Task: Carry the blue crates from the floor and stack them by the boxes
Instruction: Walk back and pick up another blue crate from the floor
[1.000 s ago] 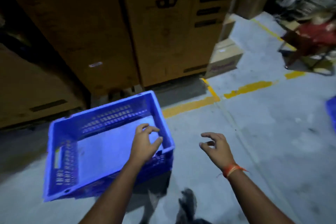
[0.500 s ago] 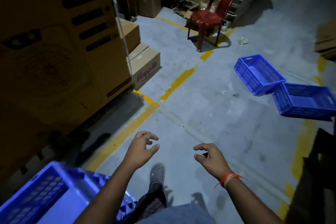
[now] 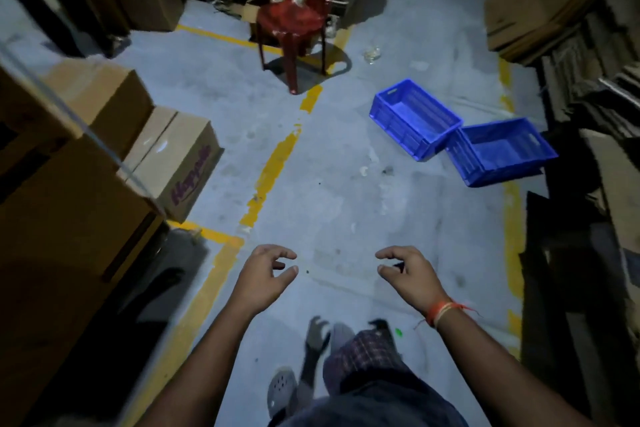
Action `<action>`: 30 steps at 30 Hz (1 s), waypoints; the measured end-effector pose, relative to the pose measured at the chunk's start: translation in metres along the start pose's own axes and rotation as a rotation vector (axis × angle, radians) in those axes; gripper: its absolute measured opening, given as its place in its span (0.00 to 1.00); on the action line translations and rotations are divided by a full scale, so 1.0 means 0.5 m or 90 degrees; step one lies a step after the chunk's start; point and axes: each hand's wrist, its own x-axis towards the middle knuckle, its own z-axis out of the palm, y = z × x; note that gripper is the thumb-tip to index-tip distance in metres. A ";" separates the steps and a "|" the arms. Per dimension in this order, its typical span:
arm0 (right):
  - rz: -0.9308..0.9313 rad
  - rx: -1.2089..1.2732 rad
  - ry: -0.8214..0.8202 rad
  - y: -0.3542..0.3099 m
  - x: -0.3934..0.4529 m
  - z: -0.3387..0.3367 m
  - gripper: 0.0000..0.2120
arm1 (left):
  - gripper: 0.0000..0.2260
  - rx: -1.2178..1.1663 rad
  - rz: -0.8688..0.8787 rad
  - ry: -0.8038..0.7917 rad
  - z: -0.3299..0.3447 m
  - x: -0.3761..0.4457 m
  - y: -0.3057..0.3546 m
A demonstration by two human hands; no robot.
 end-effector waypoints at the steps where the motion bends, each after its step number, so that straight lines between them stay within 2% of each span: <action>1: 0.008 0.015 0.017 0.005 0.033 -0.018 0.10 | 0.08 0.003 0.019 -0.014 0.003 0.054 0.027; 6: 0.051 0.079 0.098 0.049 0.235 -0.114 0.09 | 0.08 0.049 0.076 -0.074 0.026 0.336 0.161; 14: 0.095 0.089 0.147 0.056 0.558 -0.324 0.10 | 0.08 0.067 0.128 -0.113 0.047 0.725 0.392; 18: 0.108 0.099 0.203 0.043 0.712 -0.408 0.11 | 0.07 0.060 0.133 -0.111 0.042 0.897 0.437; 24: 0.162 0.104 0.239 0.065 0.966 -0.463 0.11 | 0.07 0.103 0.148 -0.185 0.045 1.215 0.465; 27: 0.219 0.109 0.257 0.062 1.084 -0.483 0.12 | 0.08 0.133 0.162 -0.214 0.033 1.389 0.510; 30: 0.218 0.059 0.308 0.045 1.185 -0.510 0.13 | 0.08 0.180 0.206 -0.247 0.025 1.543 0.577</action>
